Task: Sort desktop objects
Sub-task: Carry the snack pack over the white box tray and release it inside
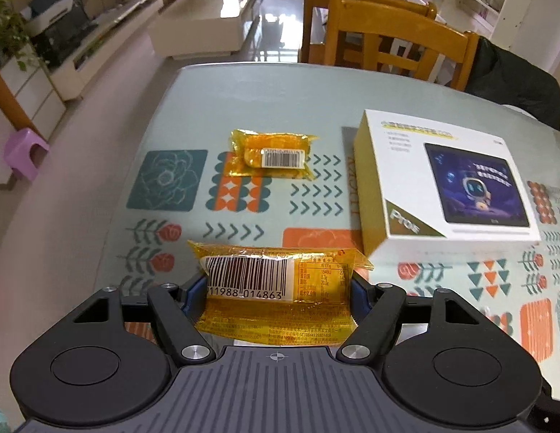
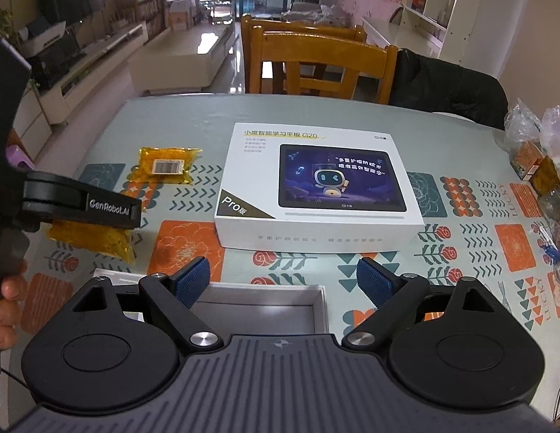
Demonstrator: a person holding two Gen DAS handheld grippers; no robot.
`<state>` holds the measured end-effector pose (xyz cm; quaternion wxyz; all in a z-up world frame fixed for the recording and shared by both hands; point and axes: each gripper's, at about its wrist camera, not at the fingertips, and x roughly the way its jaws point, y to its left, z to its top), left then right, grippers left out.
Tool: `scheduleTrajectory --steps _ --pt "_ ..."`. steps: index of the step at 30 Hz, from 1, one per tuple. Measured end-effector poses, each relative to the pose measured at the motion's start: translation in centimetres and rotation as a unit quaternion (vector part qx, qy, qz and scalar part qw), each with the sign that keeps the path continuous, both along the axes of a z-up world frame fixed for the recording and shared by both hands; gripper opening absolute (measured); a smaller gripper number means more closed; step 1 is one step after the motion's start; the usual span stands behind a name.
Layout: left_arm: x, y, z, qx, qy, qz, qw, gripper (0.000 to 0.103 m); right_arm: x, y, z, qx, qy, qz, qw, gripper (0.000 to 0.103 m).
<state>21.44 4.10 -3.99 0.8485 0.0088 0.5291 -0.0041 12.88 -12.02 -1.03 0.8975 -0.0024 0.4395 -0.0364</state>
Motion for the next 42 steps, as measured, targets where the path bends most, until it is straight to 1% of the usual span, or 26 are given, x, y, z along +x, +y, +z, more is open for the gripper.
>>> scheduleTrajectory --steps 5,11,19,24,32,35,40,42 --pt "-3.0 -0.5 1.0 0.001 -0.007 0.001 1.0 0.072 -2.1 -0.7 0.3 0.005 -0.005 0.004 1.0 0.103" --pt "-6.3 -1.0 1.4 0.001 -0.007 0.009 0.9999 0.072 -4.0 -1.3 0.2 0.014 -0.004 0.012 1.0 0.103" --pt "-10.2 -2.1 0.7 0.008 0.002 0.019 0.9998 0.072 -6.4 -2.3 -0.4 0.018 0.002 0.024 1.0 0.103" --pt "-12.2 -2.7 -0.3 0.005 0.019 0.024 0.9995 0.072 -7.9 -2.9 -0.9 0.021 0.008 0.029 0.999 0.103" --pt "-14.4 -3.5 -1.2 0.006 0.034 0.017 0.9993 0.072 -9.6 -4.0 -1.2 0.025 0.012 0.028 0.999 0.103" --pt "-14.9 -3.3 -1.6 -0.007 0.041 0.022 0.9989 0.072 -9.9 -4.2 -1.3 0.027 0.014 0.026 0.999 0.103" --pt "-15.5 -3.3 -2.5 -0.007 0.054 0.019 0.9983 0.072 -10.1 -4.3 -1.4 0.027 0.016 0.025 0.999 0.103" --pt "-15.4 -3.4 -2.9 -0.016 0.06 0.015 0.998 0.072 -10.0 -4.3 -1.5 0.026 0.017 0.023 0.999 0.103"
